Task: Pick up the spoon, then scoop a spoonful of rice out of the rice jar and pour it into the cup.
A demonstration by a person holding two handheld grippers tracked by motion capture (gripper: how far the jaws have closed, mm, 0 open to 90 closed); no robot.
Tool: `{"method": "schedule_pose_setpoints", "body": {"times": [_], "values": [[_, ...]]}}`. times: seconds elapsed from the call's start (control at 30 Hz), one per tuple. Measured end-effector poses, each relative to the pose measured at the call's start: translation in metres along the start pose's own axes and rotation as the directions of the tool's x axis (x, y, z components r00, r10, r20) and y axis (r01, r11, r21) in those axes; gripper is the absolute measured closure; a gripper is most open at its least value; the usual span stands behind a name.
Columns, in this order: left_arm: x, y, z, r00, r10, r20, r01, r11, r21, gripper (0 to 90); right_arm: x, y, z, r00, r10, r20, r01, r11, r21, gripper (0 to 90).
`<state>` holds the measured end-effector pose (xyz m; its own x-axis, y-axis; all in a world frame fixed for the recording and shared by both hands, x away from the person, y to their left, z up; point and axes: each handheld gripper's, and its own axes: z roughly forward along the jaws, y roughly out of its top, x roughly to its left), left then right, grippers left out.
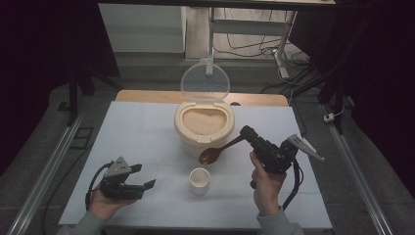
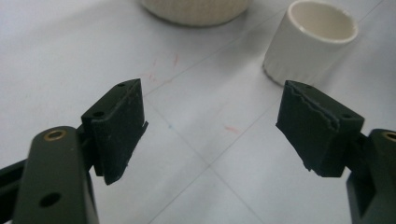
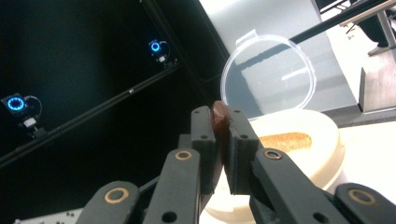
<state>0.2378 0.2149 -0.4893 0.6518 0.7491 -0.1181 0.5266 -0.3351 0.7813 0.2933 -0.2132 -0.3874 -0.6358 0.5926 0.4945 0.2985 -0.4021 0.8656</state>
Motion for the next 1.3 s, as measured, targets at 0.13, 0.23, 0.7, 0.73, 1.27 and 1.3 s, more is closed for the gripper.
{"method": "schedule_pose_setpoints", "body": {"times": [0.13, 0.23, 0.7, 0.73, 1.27, 1.3], "values": [[0.003, -0.005, -0.001, 0.9999, -0.011, -0.005, 0.011, 0.9999, 0.010, 22.2, 0.000, 0.004, 0.000, 1.0000, -0.003, 0.005, 0.003, 1.000, -0.013, 83.6], [0.006, -0.007, -0.001, 0.9998, -0.019, -0.010, 0.019, 0.9997, 0.017, 21.8, -0.002, 0.011, 0.002, 1.0000, -0.002, 0.009, 0.002, 0.999, -0.033, 83.6], [0.011, -0.008, -0.001, 0.9995, -0.029, -0.015, 0.029, 0.9992, 0.026, 20.7, -0.002, 0.050, 0.022, 0.9951, -0.074, 0.067, 0.082, 0.989, -0.126, 83.6], [0.011, -0.008, 0.000, 0.9995, -0.028, -0.014, 0.029, 0.9992, 0.026, 20.6, -0.003, 0.052, 0.025, 0.9938, -0.082, 0.074, 0.091, 0.988, -0.126, 83.6], [0.014, -0.009, -0.001, 0.9994, -0.033, -0.011, 0.033, 0.9988, 0.036, 20.3, -0.032, 0.055, 0.083, 0.9432, -0.223, 0.246, 0.236, 0.972, -0.024, 83.6], [0.014, -0.010, -0.001, 0.9994, -0.033, -0.012, 0.034, 0.9988, 0.036, 20.3, -0.032, 0.054, 0.085, 0.9386, -0.232, 0.255, 0.245, 0.969, -0.019, 83.6]]}}
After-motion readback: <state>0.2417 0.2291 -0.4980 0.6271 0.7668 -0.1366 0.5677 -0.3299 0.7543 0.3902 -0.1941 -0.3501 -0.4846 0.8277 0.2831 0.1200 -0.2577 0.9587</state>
